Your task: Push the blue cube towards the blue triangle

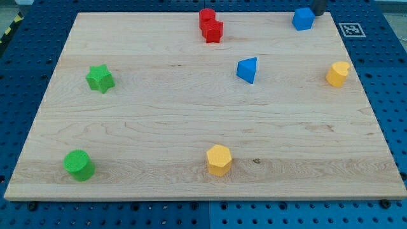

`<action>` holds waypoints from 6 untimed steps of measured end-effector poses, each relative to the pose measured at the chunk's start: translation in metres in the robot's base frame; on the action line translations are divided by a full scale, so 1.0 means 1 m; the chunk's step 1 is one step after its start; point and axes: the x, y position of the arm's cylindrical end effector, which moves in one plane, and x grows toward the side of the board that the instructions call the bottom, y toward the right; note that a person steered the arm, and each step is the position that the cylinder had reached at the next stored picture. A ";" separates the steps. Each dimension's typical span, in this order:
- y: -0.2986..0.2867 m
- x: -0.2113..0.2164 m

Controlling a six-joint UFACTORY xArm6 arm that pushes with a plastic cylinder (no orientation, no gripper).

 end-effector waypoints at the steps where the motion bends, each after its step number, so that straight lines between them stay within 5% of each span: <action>1: -0.011 0.008; 6: -0.123 0.033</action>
